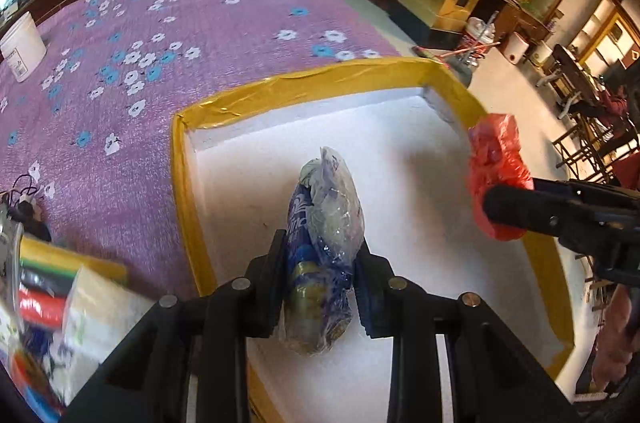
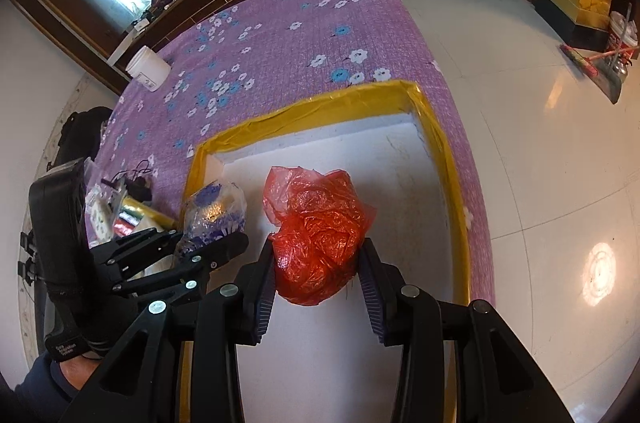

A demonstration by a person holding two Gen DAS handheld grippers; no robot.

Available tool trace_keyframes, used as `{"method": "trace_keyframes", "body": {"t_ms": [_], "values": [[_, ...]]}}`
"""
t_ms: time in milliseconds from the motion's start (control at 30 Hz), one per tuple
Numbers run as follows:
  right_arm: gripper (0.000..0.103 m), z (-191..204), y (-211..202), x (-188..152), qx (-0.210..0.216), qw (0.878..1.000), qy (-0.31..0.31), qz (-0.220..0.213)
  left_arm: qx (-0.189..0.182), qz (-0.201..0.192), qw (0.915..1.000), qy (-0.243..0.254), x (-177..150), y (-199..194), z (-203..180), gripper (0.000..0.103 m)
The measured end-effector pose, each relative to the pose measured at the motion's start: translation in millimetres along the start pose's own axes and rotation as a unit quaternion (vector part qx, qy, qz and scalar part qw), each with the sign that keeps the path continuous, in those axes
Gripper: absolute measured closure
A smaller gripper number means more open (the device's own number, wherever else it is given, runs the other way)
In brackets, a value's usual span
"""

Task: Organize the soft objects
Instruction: 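Carry the Vinda pack and red bag over the white tray with both tools, then open both tools to drop the Vinda pack and red bag in the tray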

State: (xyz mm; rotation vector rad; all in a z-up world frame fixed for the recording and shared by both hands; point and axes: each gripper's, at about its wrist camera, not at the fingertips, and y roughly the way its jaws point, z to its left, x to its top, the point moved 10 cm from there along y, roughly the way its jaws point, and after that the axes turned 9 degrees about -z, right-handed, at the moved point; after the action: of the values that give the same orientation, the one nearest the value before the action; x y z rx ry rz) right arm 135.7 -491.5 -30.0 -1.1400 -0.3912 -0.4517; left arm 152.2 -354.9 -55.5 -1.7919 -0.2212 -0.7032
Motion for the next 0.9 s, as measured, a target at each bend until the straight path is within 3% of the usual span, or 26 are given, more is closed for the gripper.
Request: {"method": "trace_keyframes", "body": {"t_ms": [333, 633, 767, 900], "values": [[0.061, 4.4, 50.7, 24.6, -0.023, 0.999, -0.013, 0.023, 0.005, 0.007, 0.9999, -0.014, 19.9, 27.7, 10.2, 0.074], [0.055, -1.1, 67.6, 33.5, -0.041, 0.999, -0.011, 0.028, -0.001, -0.005, 0.9999, -0.014, 28.4, 29.7, 11.2, 0.072], [0.039, -1.4, 70.6, 34.9, -0.045, 0.998, -0.012, 0.029, -0.006, -0.005, 0.9999, -0.014, 28.5, 29.4, 8.4, 0.059], [0.037, -2.5, 67.0, 35.0, -0.043, 0.999, -0.007, 0.026, -0.009, -0.006, 0.9999, -0.010, 28.5, 27.4, 5.3, 0.050]]}}
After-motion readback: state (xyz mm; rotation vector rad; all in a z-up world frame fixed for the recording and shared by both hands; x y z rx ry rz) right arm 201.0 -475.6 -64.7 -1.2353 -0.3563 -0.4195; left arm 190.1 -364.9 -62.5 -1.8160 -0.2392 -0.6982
